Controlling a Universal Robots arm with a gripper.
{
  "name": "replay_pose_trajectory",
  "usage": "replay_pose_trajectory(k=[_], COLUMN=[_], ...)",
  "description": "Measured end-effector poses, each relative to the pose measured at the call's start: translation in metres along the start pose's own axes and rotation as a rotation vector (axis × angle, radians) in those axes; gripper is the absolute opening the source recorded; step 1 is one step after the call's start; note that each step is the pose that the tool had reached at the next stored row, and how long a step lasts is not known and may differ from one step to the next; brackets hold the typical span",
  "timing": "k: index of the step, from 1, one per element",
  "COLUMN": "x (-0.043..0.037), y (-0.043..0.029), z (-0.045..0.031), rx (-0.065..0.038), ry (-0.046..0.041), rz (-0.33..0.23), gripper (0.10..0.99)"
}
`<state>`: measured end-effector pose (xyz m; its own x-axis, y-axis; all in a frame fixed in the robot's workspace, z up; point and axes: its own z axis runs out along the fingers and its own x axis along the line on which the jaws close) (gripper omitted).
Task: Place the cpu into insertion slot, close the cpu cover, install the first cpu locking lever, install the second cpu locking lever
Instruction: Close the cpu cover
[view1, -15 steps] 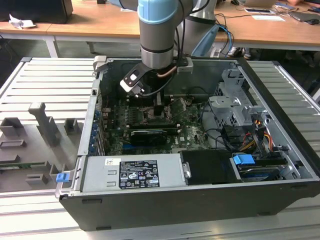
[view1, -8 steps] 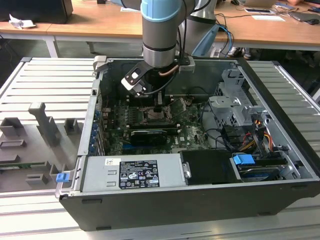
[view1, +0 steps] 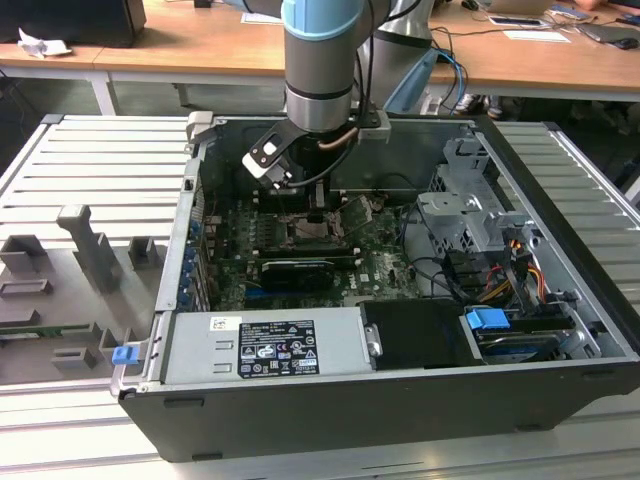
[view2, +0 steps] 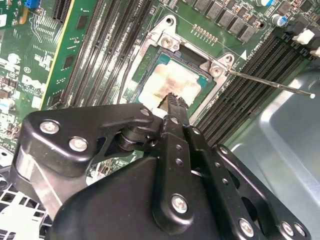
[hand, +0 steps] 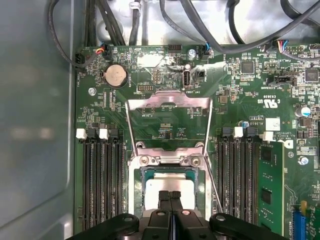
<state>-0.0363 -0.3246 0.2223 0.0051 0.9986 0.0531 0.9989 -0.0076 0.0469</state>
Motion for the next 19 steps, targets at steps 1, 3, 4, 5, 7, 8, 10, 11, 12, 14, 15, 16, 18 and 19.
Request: replay_pose_trajectory(k=[1, 3, 4, 5, 7, 8, 10, 11, 12, 14, 15, 16, 18, 19], x=[0.0000, 0.0001, 0.0002, 0.0004, 0.0005, 0.0006, 0.0010, 0.0011, 0.0013, 0.0018, 0.0019, 0.0018, 0.0006, 0.0000], y=[0.0000, 0.0001, 0.0002, 0.0003, 0.0005, 0.0006, 0.0009, 0.0010, 0.0011, 0.0016, 0.0017, 0.0016, 0.0016, 0.0016], z=[-0.0004, -0.0021, -0.0036, -0.0062, -0.0097, -0.0115, -0.0182, -0.0202, -0.0232, -0.0340, -0.0339, -0.0339, -0.0341, -0.0341], rx=[0.000, 0.000, 0.000, 0.000, 0.000, 0.000, 0.000, 0.000, 0.000, 0.000, 0.000, 0.000, 0.000, 0.000], ry=[0.0000, 0.0000, 0.0001, 0.0001, 0.0001, 0.0001, 0.0003, 0.0001, 0.0001, 0.0001, 0.0003, 0.0005, 0.0002, 0.0003], rz=[0.000, 0.000, 0.000, 0.000, 0.000, 0.000, 0.000, 0.000, 0.000, 0.000, 0.000, 0.000, 0.000, 0.000], gripper=[0.106, 0.106, 0.106, 0.106, 0.106, 0.106, 0.106, 0.106, 0.106, 0.106, 0.106, 0.106, 0.106, 0.106])
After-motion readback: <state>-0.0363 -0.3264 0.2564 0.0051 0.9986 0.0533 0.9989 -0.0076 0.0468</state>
